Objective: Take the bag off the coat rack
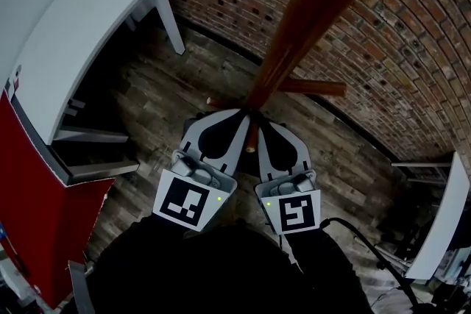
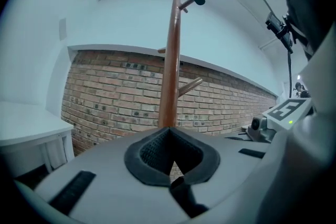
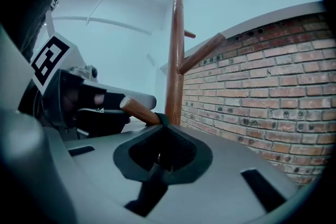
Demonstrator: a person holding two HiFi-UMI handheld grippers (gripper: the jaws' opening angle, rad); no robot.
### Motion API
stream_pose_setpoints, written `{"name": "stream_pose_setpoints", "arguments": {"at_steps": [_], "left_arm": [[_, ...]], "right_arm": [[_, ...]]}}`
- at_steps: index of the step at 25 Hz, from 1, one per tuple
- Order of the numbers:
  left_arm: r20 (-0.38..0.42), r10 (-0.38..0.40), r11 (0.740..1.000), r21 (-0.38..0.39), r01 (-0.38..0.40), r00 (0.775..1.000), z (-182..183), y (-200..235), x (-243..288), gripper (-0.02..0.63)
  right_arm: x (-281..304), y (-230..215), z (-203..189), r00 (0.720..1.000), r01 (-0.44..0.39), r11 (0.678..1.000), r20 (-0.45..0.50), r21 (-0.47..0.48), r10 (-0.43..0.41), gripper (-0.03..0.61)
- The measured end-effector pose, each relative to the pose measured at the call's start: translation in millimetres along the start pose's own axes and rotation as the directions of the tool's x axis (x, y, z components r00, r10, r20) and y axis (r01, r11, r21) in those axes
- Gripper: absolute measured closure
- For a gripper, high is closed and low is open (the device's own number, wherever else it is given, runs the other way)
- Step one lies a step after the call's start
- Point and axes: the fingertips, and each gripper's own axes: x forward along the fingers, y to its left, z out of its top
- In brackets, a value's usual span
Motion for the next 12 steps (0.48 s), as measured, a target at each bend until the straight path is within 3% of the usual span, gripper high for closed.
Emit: {"name": "stream_pose_setpoints", "arguments": {"at_steps": [12], "left_arm": [[0.017,0.052,0.998,0.018,-0.052,0.998,29.2,-26.7,-33.3,0.607]], "right_arm": [[-46.9,14.6,47.6,0.997,0.003,1.0,0.074,0.005,-0.003,0.555]]}}
